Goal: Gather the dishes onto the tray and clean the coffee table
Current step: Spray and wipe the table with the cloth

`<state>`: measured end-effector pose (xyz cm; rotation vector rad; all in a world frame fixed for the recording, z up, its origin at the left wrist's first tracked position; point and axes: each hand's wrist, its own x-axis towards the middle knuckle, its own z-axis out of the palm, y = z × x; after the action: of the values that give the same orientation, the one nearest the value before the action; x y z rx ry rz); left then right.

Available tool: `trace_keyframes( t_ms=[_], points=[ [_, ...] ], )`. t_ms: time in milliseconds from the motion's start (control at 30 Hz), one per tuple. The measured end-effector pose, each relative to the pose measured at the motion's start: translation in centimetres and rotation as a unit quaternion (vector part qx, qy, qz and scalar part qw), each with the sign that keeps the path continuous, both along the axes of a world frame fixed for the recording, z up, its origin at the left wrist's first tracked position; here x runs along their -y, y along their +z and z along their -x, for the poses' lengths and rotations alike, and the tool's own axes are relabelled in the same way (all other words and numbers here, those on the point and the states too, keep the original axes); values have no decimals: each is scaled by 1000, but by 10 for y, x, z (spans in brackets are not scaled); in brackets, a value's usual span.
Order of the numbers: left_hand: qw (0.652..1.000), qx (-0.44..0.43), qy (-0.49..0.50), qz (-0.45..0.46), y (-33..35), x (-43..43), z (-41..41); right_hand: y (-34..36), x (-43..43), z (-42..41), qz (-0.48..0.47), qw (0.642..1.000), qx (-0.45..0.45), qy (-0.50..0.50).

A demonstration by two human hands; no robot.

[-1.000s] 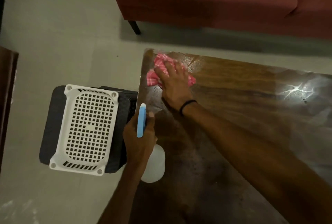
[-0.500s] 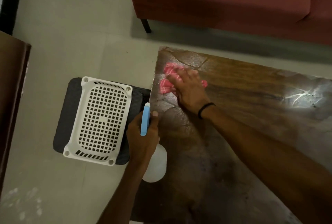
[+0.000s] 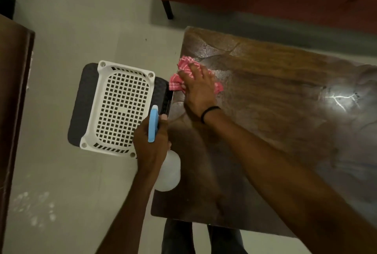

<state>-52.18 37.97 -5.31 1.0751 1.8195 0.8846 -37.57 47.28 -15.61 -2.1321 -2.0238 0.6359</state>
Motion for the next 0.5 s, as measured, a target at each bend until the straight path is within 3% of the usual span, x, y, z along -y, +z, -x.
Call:
trace_keyframes(
  t_ms=[33,167,200,300,400,500],
  points=[
    [1000,-5,4,-1,1,3,3,-1,11,16,-6,1000,-9,-4],
    [999,16,30,29,2,14,21,-2,88,8,3,975,5,223],
    [999,13,22,37,0,18,26,1,91,-8,-12,970,13,242],
    [1000,-2,-3,24,-1,28,33,1,60,-33,-38,992,38,112],
    [999,-30,-29,6,1,39,34,1,44,0,-5,1000,17,-15],
    [999,-17,-41,30,-5,50,37,1,71,20,4,995,1,104]
  ],
)
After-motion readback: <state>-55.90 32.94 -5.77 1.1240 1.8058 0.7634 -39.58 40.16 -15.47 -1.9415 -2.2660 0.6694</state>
